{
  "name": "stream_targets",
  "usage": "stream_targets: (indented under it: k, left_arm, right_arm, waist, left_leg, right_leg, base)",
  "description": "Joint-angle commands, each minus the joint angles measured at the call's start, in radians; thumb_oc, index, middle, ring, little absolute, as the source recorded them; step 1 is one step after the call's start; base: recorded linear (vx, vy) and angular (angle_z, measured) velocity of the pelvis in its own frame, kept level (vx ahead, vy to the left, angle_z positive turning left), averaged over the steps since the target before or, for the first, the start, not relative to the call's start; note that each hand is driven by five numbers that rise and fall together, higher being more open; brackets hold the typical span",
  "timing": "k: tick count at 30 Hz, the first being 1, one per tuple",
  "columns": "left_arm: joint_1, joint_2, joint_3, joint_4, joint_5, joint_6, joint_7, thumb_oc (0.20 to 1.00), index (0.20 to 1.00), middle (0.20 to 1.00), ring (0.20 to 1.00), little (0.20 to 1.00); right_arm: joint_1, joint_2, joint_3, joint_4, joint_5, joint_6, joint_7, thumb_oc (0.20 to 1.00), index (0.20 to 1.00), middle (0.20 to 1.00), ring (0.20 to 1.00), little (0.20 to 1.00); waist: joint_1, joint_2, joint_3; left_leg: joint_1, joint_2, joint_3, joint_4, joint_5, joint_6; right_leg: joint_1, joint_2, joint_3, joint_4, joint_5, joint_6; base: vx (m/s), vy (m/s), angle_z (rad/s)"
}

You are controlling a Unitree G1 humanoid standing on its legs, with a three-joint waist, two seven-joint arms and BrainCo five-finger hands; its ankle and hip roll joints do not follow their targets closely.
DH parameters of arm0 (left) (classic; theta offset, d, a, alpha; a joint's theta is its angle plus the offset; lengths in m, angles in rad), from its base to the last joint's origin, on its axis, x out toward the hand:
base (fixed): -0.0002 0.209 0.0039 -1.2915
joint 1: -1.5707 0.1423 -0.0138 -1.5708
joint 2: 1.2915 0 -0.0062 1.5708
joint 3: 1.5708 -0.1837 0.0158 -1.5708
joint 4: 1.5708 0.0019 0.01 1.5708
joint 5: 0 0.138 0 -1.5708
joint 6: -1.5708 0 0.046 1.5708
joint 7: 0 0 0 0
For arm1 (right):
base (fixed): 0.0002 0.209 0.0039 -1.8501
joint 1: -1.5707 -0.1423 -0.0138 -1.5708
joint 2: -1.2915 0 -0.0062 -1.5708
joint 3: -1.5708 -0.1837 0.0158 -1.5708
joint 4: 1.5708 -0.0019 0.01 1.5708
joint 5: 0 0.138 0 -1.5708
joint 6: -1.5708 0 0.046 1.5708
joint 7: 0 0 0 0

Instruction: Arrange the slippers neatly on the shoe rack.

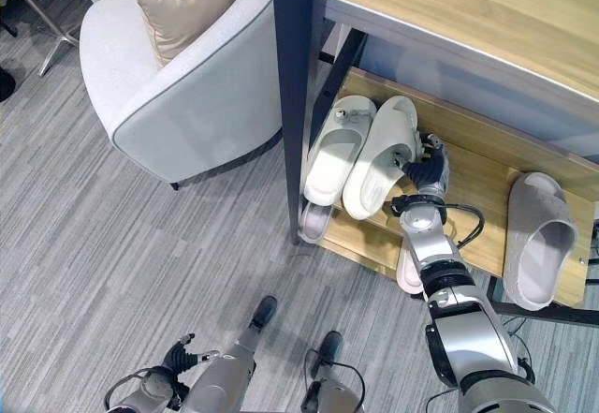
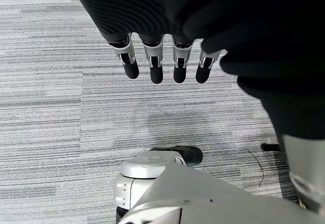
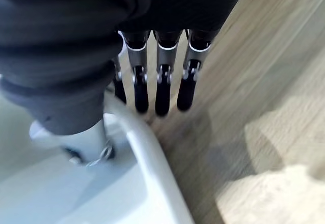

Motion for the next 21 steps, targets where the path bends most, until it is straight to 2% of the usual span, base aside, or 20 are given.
stream_targets:
  k: [1,10,14,18,19,20,21]
  left_arm:
    - [0.022,-0.068,-0.025,0.076,0.017,0.008,-0.025,1.000,1.000,1.000,1.000,1.000]
    - [0.001,-0.075,-0.016,0.070,0.020,0.011,-0.021,1.000,1.000,1.000,1.000,1.000]
    - [-0.003,-0.082,-0.018,0.070,0.017,0.012,-0.018,1.000,1.000,1.000,1.000,1.000]
    - [-0.012,-0.079,-0.014,0.074,0.007,0.012,-0.014,1.000,1.000,1.000,1.000,1.000]
    - [-0.013,-0.078,-0.016,0.075,0.002,0.012,-0.010,1.000,1.000,1.000,1.000,1.000]
    - [-0.014,-0.078,-0.016,0.077,0.002,0.012,-0.010,1.000,1.000,1.000,1.000,1.000]
    - [-0.015,-0.079,-0.015,0.079,0.000,0.014,-0.009,1.000,1.000,1.000,1.000,1.000]
  right_arm:
    - [0.011,-0.064,-0.002,-0.061,-0.058,-0.036,-0.020,0.200,0.200,0.200,0.200,0.200]
    - [0.062,-0.057,-0.038,-0.071,-0.162,0.025,-0.091,0.200,0.200,0.200,0.200,0.200]
    - [0.057,-0.048,-0.070,-0.070,-0.163,0.038,-0.141,0.200,0.200,0.200,0.200,0.200]
    - [0.045,-0.049,-0.076,-0.052,-0.148,0.042,-0.142,0.200,0.200,0.200,0.200,0.200]
    - [0.035,-0.041,-0.082,-0.046,-0.131,0.038,-0.151,0.420,0.420,0.420,0.420,0.420]
    - [0.033,-0.038,-0.081,-0.042,-0.124,0.037,-0.150,1.000,1.000,1.000,1.000,1.000]
    - [0.034,-0.031,-0.081,-0.044,-0.120,0.037,-0.150,1.000,1.000,1.000,1.000,1.000]
  waist:
    - [0.031,-0.023,-0.010]
    - [0.011,-0.018,-0.015]
    - [0.002,-0.015,-0.018]
    - [0.000,-0.015,-0.019]
    - [0.001,-0.016,-0.021]
    - [0.000,-0.016,-0.021]
    - [-0.001,-0.016,-0.022]
  left_leg:
    - [0.043,-0.042,0.022,0.001,-0.096,0.010]
    - [0.058,-0.042,0.031,0.001,-0.105,0.016]
    - [0.062,-0.043,0.035,0.001,-0.108,0.020]
    - [0.063,-0.042,0.036,0.001,-0.109,0.020]
    - [0.061,-0.043,0.036,0.001,-0.110,0.021]
    - [0.061,-0.044,0.036,0.001,-0.110,0.021]
    - [0.062,-0.044,0.037,0.001,-0.111,0.021]
  right_leg:
    - [0.051,-0.036,-0.022,0.011,-0.033,0.065]
    - [0.061,-0.039,-0.015,0.011,-0.033,0.064]
    - [0.061,-0.040,-0.008,0.011,-0.031,0.064]
    - [0.061,-0.041,-0.007,0.011,-0.032,0.063]
    - [0.060,-0.042,-0.007,0.011,-0.031,0.063]
    - [0.060,-0.042,-0.007,0.011,-0.031,0.064]
    - [0.060,-0.042,-0.007,0.011,-0.031,0.064]
  base:
    - [0.00,0.010,0.03]
    - [0.00,0.000,0.00]
    - [0.00,0.000,0.00]
    - [0.00,0.014,-0.03]
    - [0.00,0.000,0.00]
    - [0.00,0.000,0.00]
    - [0.00,0.000,0.00]
